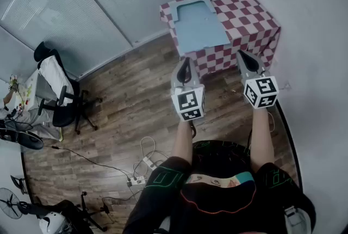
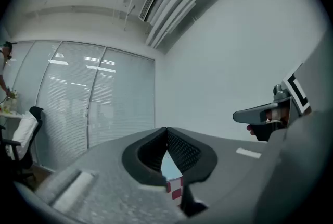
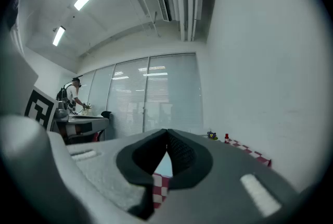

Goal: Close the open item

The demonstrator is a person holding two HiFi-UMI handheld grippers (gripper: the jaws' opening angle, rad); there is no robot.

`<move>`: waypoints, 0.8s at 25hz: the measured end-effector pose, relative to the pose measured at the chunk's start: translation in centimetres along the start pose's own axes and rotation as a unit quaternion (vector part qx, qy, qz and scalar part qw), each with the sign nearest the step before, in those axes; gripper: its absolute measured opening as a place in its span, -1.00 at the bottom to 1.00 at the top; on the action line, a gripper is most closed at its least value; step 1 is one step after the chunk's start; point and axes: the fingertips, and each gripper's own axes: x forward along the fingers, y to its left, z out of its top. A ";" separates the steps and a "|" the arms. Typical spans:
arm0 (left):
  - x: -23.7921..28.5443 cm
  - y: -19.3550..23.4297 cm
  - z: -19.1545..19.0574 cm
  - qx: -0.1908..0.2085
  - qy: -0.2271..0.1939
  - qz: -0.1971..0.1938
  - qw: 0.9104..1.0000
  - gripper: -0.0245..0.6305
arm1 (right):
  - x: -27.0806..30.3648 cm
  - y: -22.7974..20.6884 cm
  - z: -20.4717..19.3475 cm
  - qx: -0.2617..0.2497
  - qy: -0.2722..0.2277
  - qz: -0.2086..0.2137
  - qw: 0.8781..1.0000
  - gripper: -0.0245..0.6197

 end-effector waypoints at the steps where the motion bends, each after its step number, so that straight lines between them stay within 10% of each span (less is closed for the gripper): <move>1: -0.1 0.5 -0.1 0.001 0.001 0.000 1.000 -0.90 | 0.2 0.5 0.1 -0.001 -0.003 0.001 1.000 -0.91; 20: 1.2 4.8 -2.9 -0.002 0.022 -0.011 1.000 -0.90 | 4.0 3.2 -1.2 0.012 0.001 0.000 1.000 -0.91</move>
